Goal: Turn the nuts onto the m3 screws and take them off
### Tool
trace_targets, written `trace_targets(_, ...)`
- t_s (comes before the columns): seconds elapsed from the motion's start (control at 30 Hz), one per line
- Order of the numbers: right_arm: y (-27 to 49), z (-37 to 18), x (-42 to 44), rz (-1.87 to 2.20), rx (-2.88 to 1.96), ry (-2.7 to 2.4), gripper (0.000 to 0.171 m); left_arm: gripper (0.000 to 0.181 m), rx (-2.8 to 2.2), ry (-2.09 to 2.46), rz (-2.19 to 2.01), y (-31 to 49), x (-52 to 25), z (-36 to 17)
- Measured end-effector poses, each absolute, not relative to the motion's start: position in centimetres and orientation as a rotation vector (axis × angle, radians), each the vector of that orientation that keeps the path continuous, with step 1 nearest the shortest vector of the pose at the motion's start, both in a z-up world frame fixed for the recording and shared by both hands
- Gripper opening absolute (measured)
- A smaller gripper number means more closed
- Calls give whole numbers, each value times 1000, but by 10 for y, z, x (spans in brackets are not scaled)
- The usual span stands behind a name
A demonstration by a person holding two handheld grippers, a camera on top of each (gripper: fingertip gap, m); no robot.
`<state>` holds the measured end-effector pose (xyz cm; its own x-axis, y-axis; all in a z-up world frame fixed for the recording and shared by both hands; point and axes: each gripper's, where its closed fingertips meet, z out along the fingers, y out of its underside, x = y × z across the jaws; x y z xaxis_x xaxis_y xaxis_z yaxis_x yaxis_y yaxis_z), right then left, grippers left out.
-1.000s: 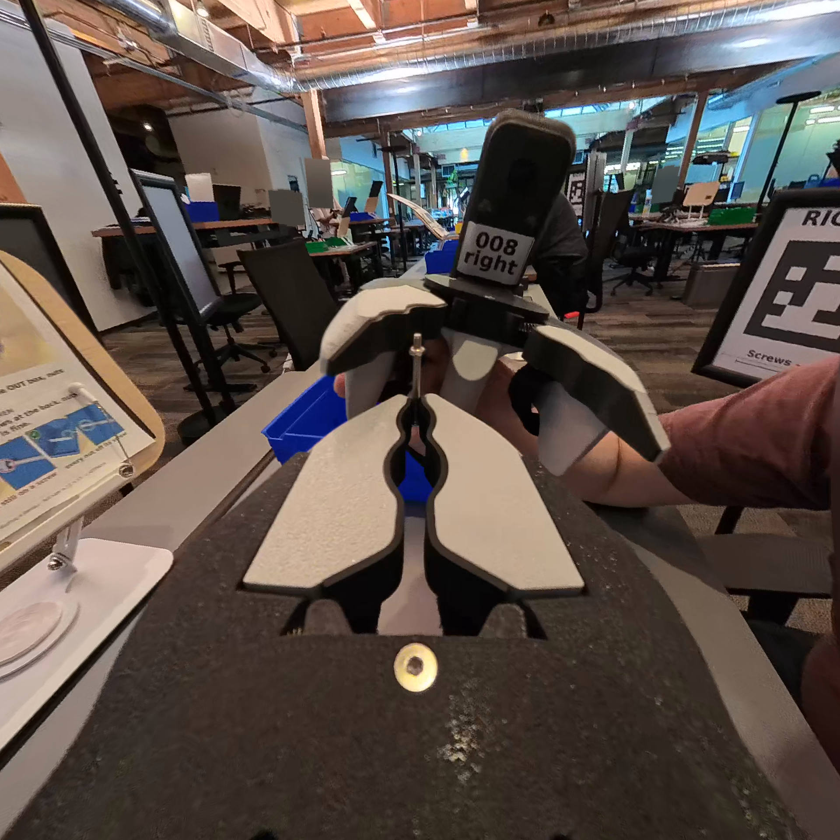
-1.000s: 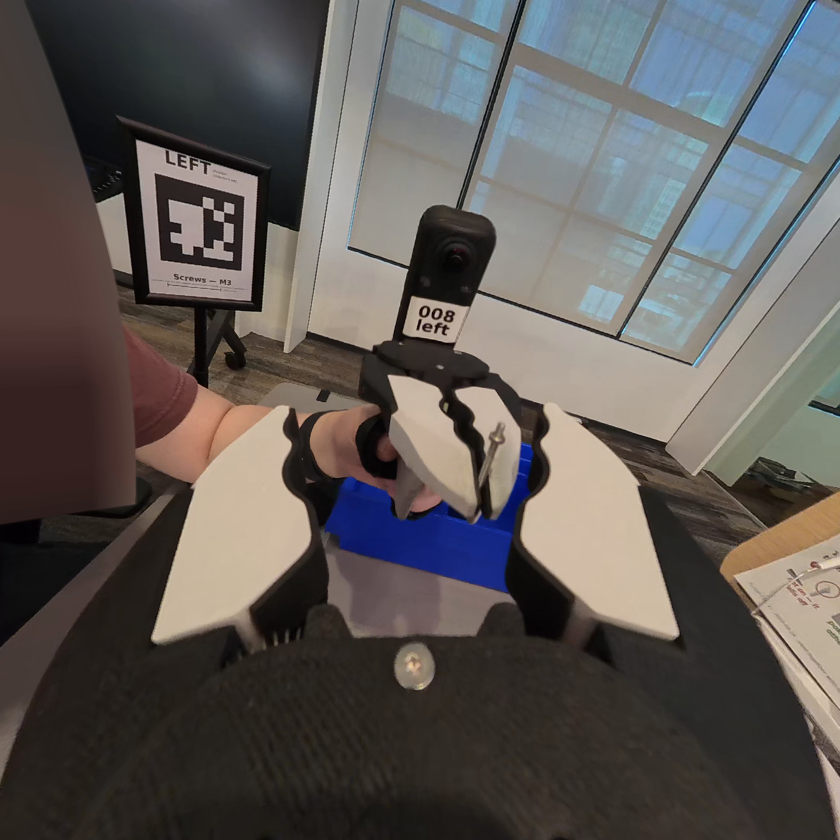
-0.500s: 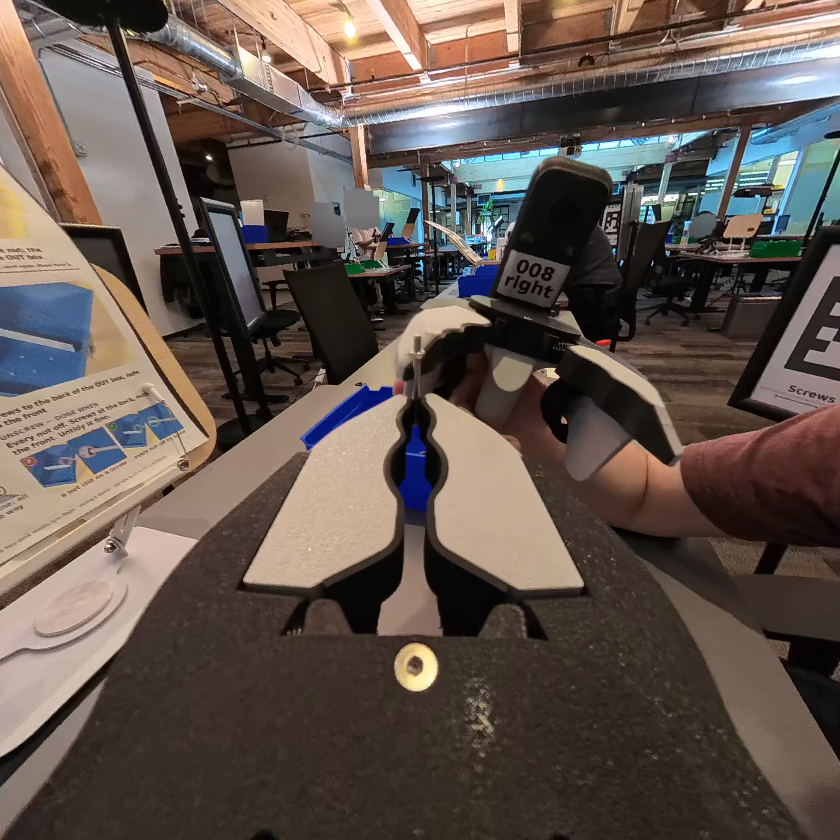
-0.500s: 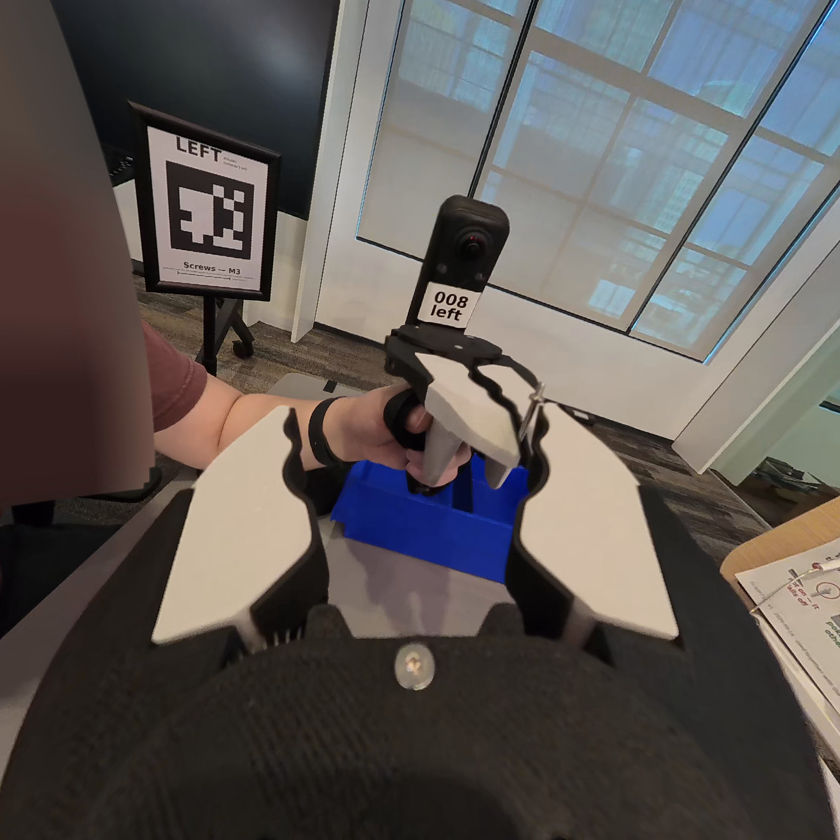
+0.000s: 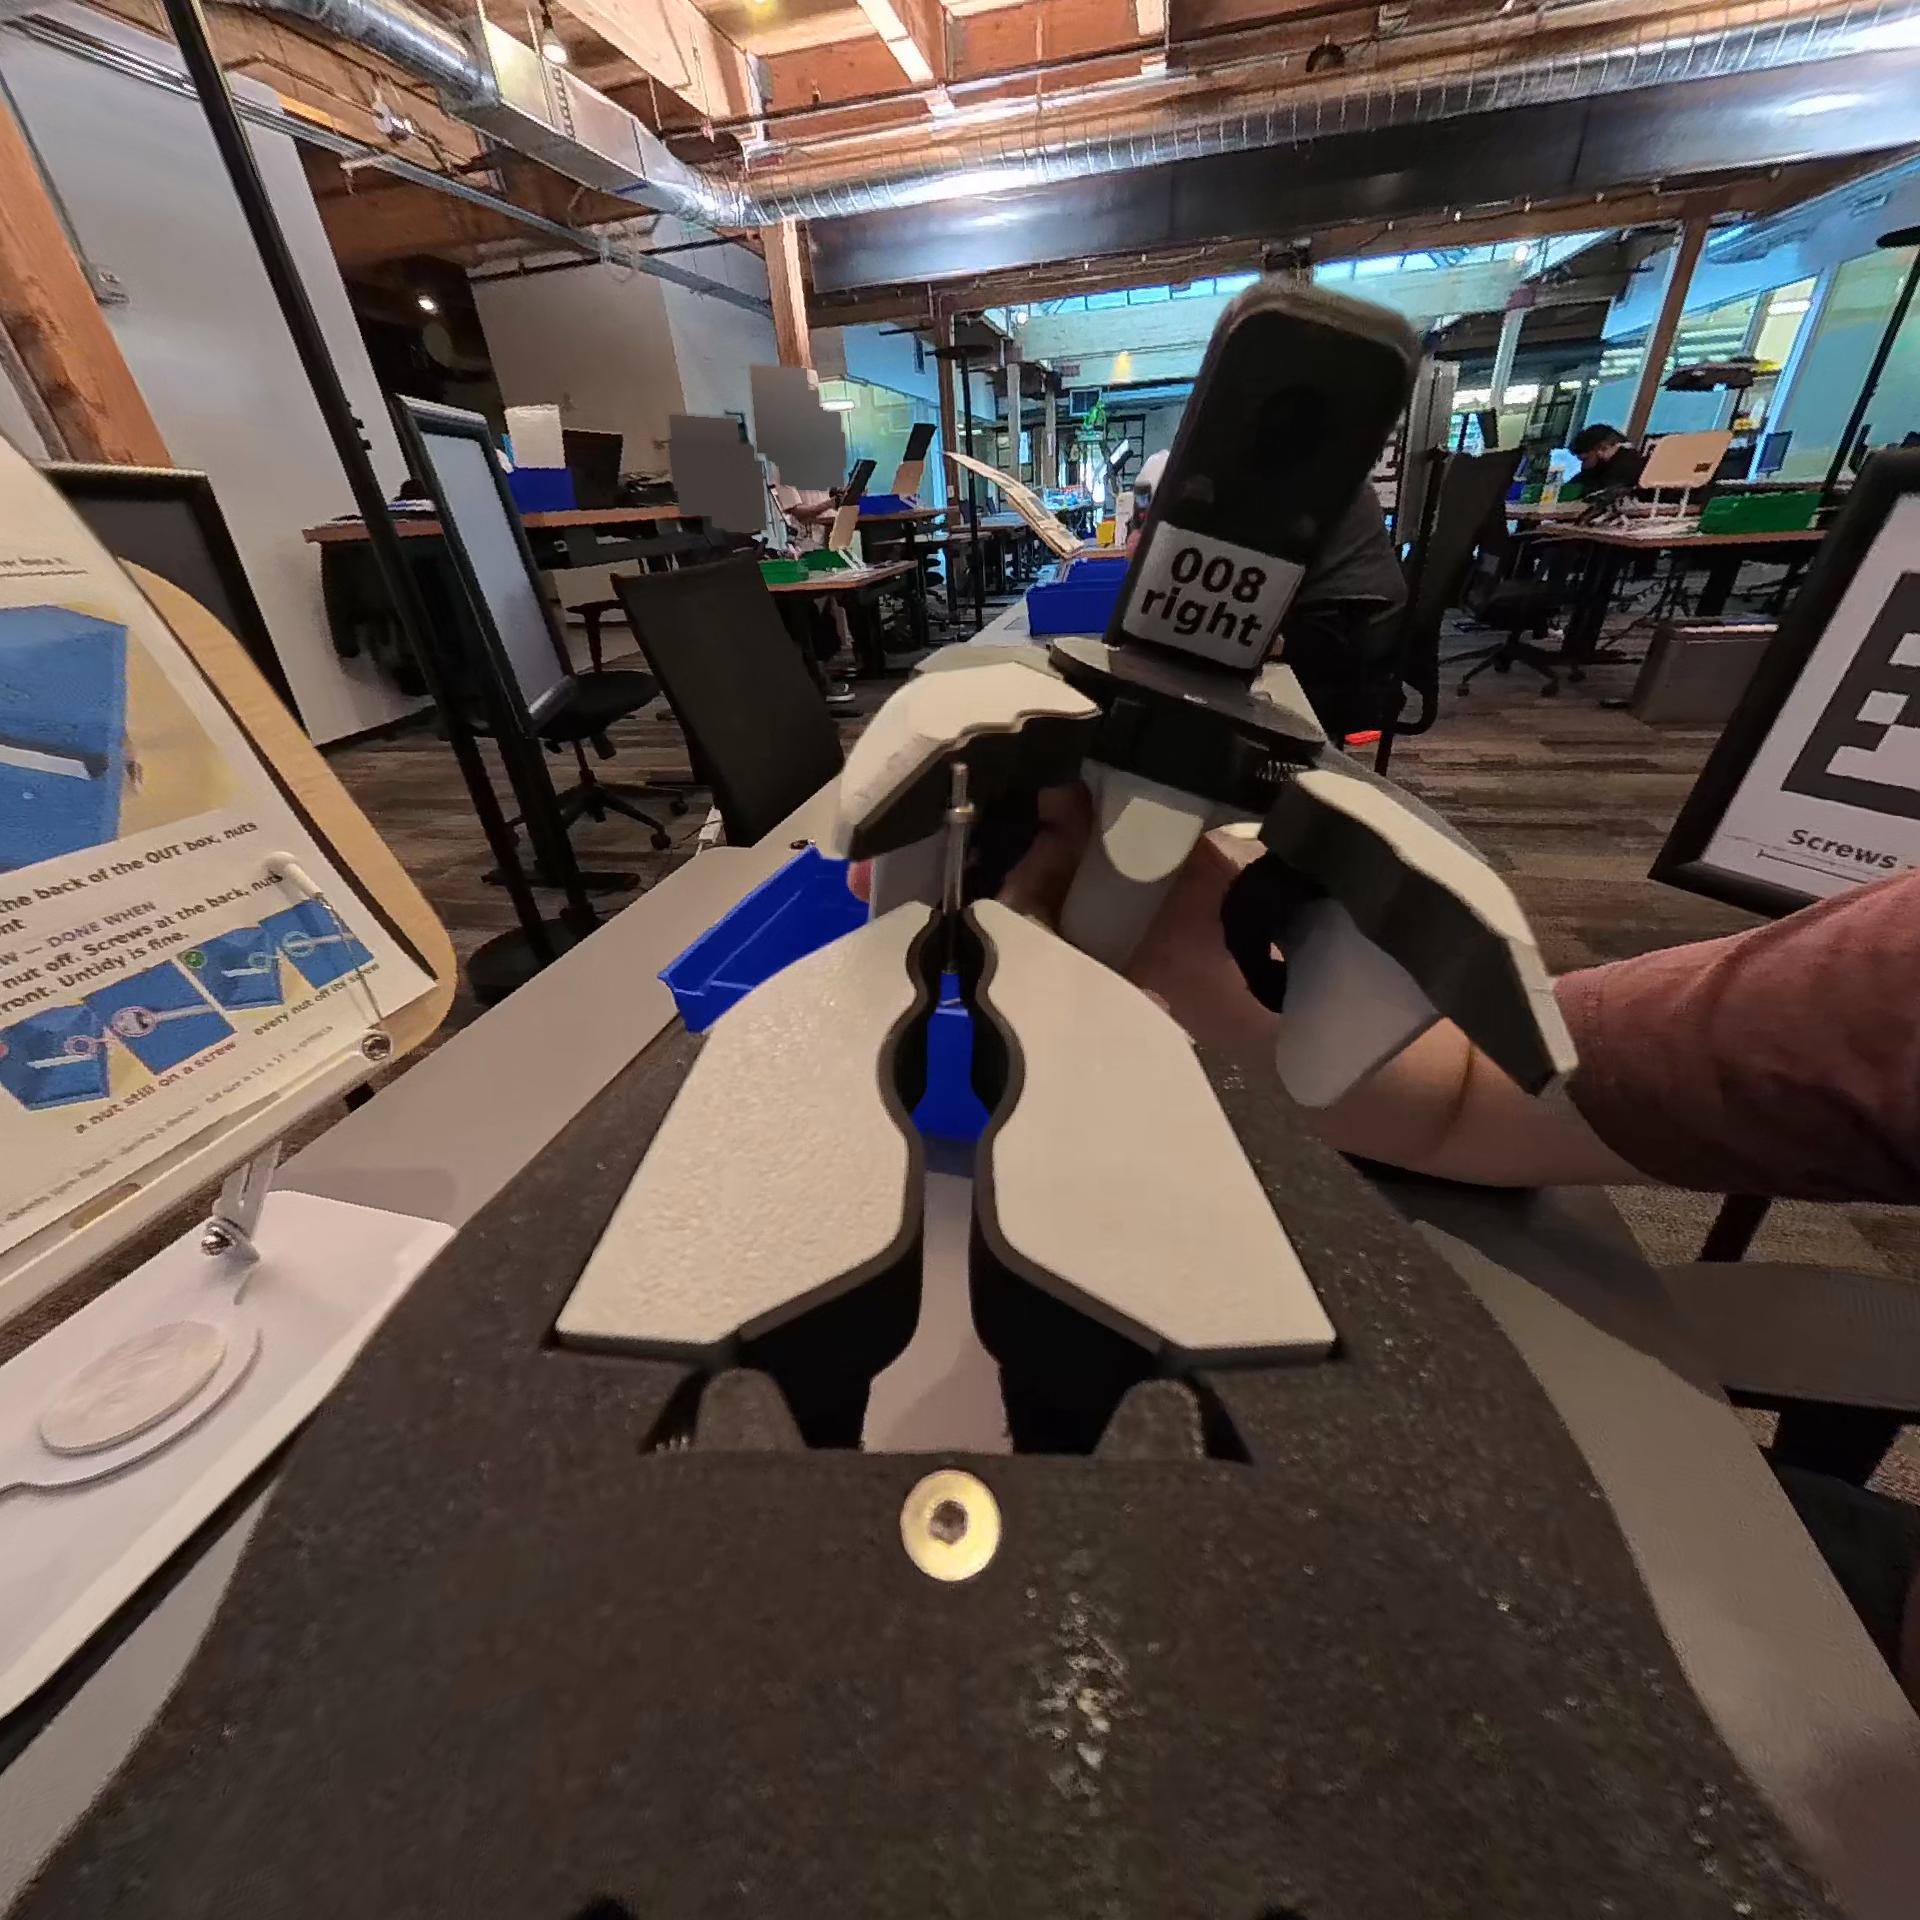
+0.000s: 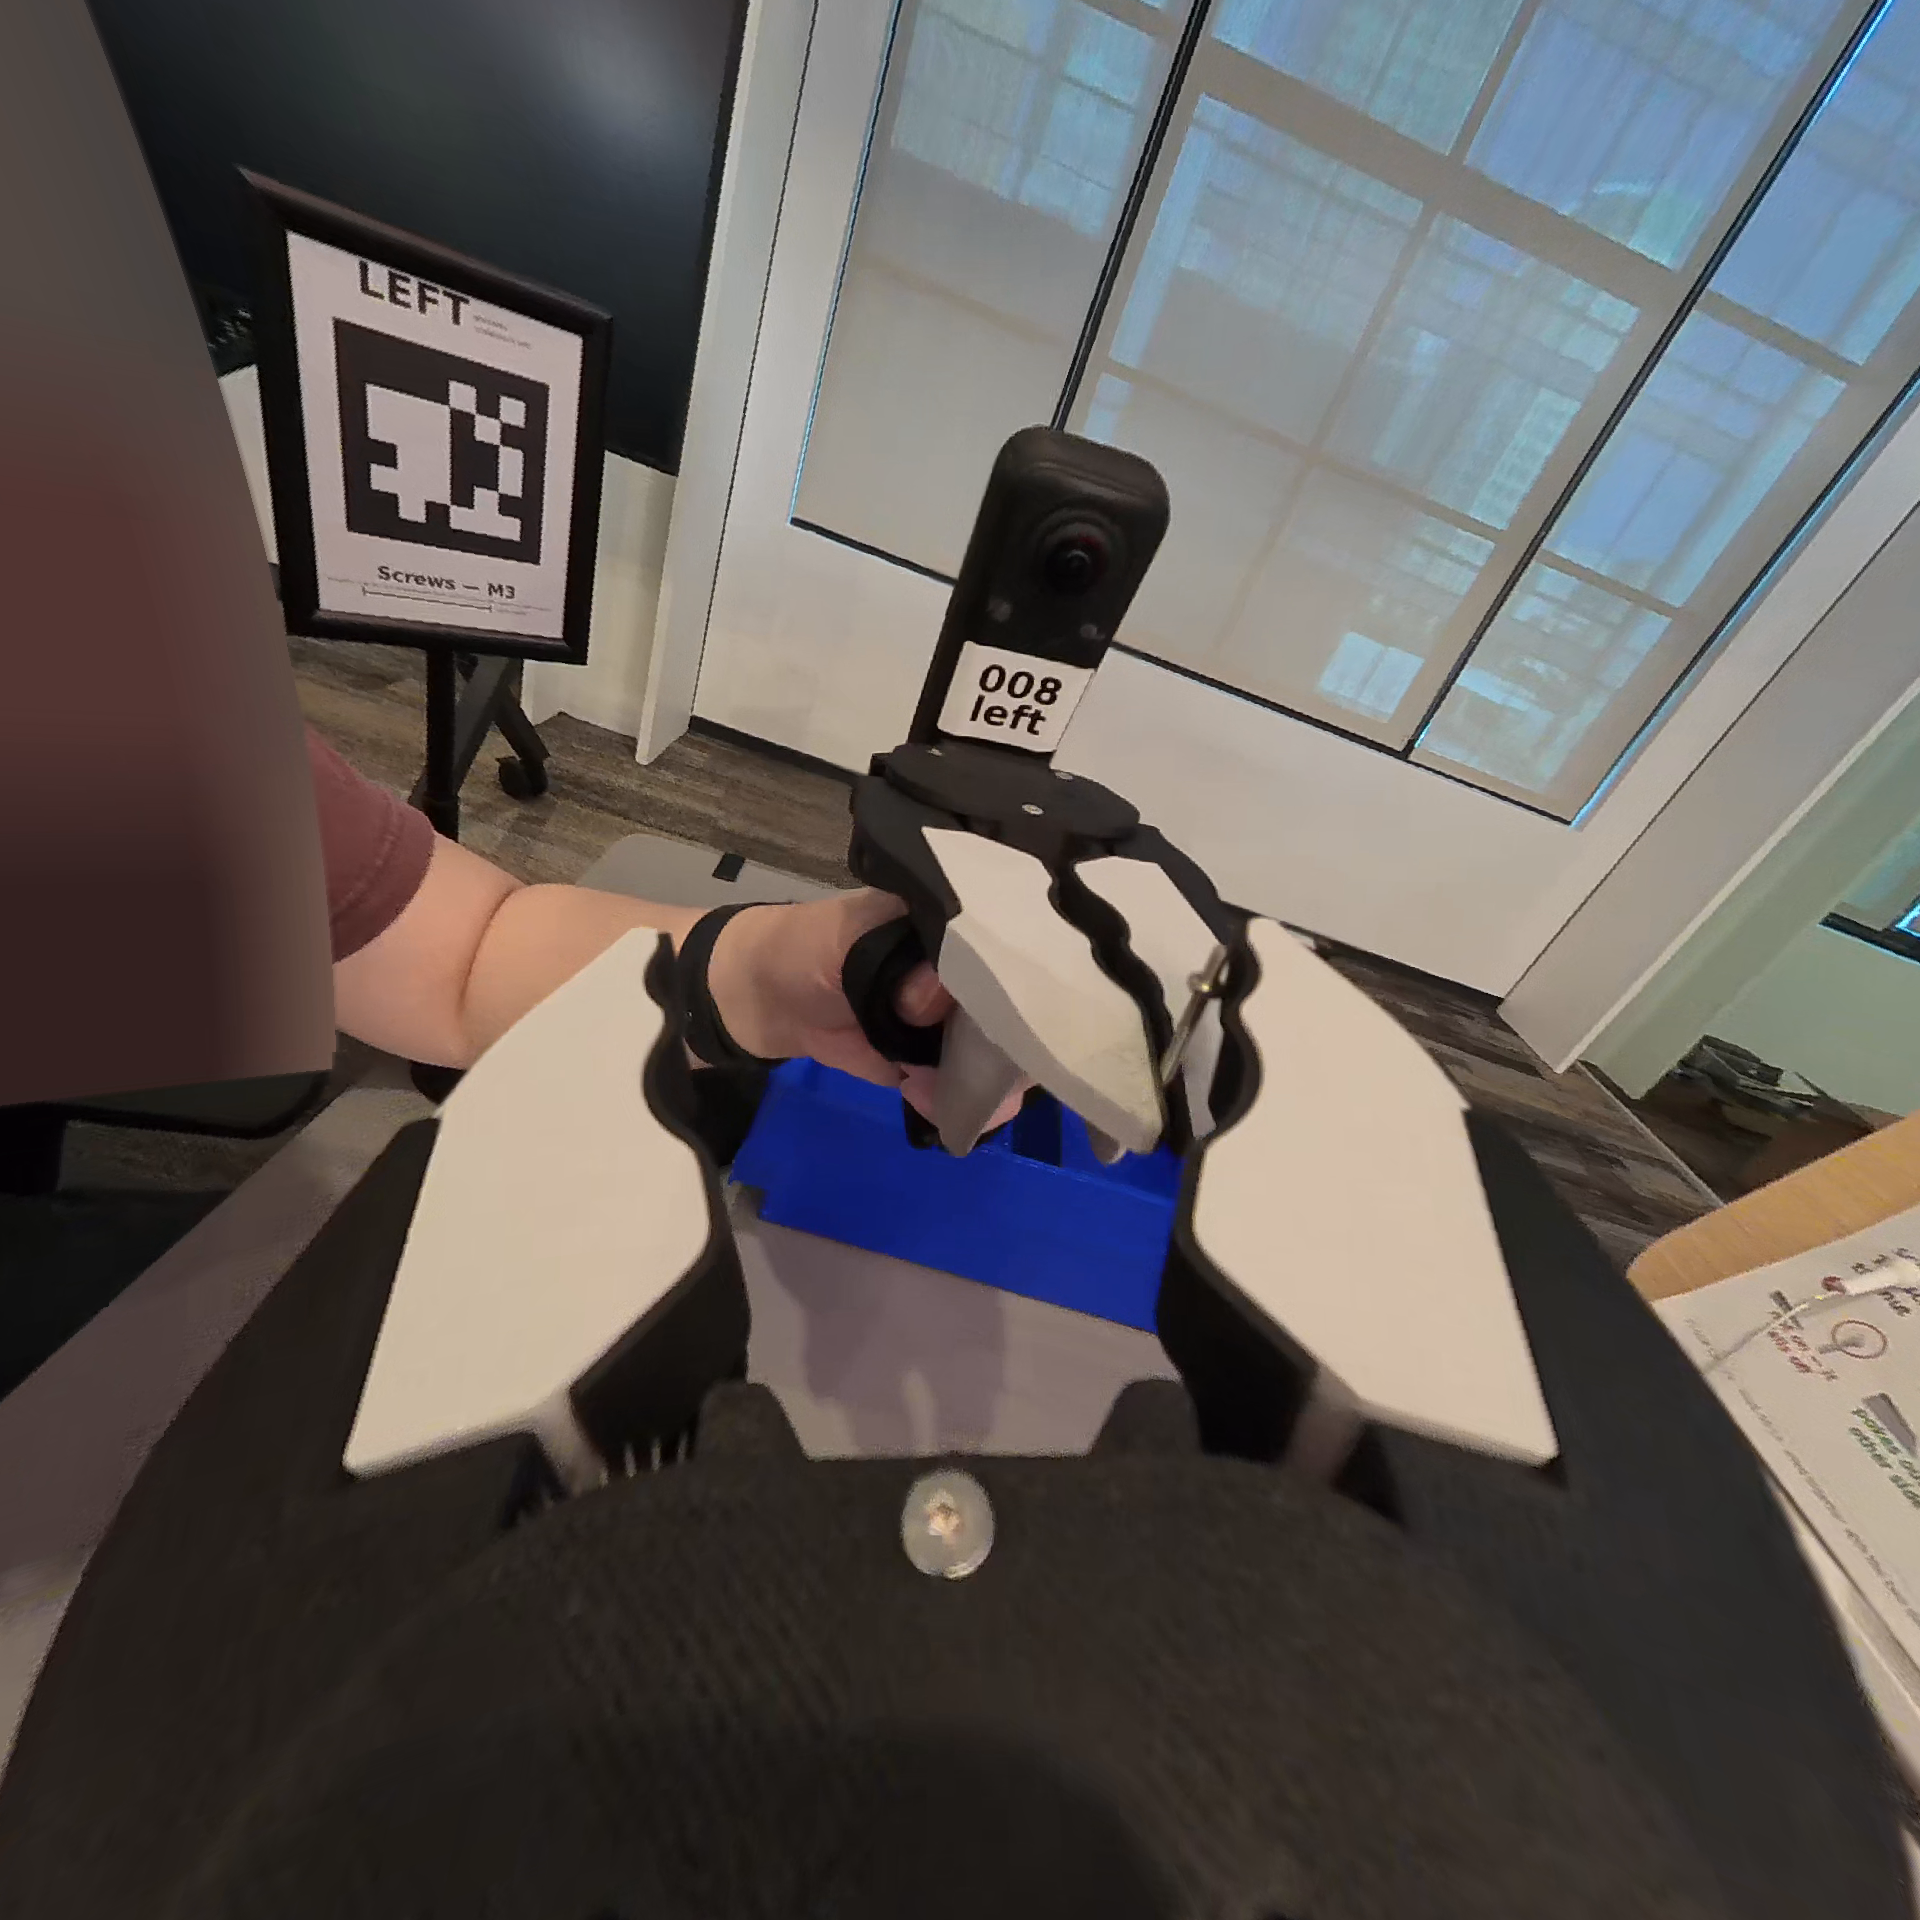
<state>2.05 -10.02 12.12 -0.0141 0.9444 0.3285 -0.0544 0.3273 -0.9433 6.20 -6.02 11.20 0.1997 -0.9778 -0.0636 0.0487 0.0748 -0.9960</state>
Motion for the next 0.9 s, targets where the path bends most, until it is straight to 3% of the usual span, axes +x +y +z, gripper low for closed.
trace_targets(0.13,-97,128,30,1032,-905,-1308,89,2,-1194,1013,-1084,-58,55,119)
trace_targets(0.5,-69,132,38,1171,-1056,-1171,19,2,-1176,1051,-1108,-66,61,118)
trace_targets(0.83,-69,130,38,1232,-1079,-1183,3,2,-1172,1095,-1114,-71,63,115)
trace_targets(0.9,-69,131,38,1252,-1087,-1174,3,11,-1169,1089,-1139,-72,62,117)
